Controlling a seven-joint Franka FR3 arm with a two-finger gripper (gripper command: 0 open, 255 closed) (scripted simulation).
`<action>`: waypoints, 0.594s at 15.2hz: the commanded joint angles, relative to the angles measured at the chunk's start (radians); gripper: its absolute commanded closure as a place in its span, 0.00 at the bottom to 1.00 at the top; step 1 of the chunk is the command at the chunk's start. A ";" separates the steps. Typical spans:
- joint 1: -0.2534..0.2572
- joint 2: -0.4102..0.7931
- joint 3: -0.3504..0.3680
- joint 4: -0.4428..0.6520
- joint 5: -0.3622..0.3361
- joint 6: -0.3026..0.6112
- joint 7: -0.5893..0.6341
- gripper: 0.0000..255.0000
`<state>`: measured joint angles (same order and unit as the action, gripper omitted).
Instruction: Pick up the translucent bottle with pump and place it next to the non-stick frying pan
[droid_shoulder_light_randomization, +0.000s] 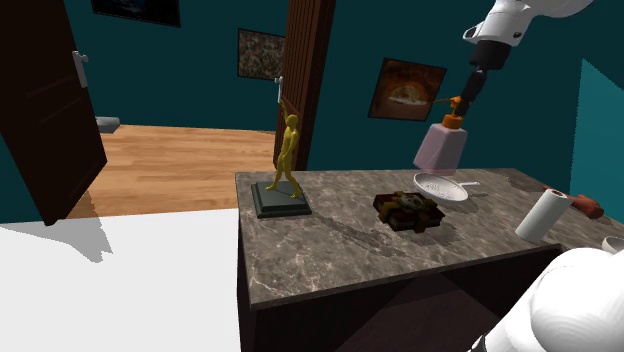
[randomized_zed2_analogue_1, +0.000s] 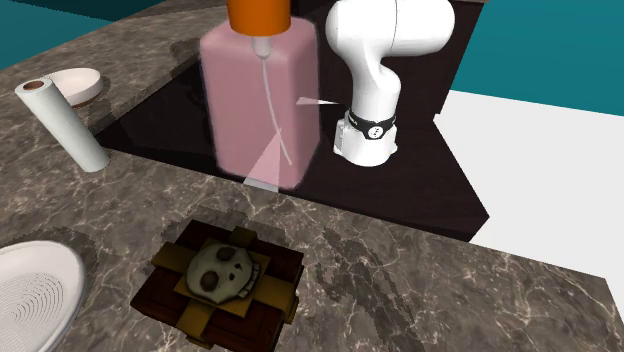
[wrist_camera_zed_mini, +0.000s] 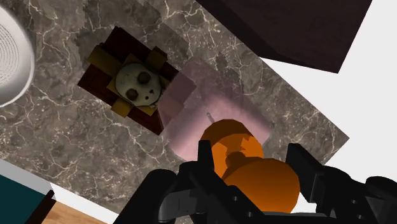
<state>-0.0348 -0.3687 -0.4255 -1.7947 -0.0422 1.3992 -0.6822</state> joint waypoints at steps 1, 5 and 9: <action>-0.014 0.005 -0.035 -0.011 -0.013 0.016 -0.050 1.00; -0.041 0.027 -0.111 -0.026 -0.033 0.053 -0.151 1.00; -0.065 0.071 -0.193 -0.023 -0.040 0.091 -0.258 1.00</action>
<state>-0.0943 -0.3091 -0.5988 -1.8204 -0.0810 1.4815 -0.9134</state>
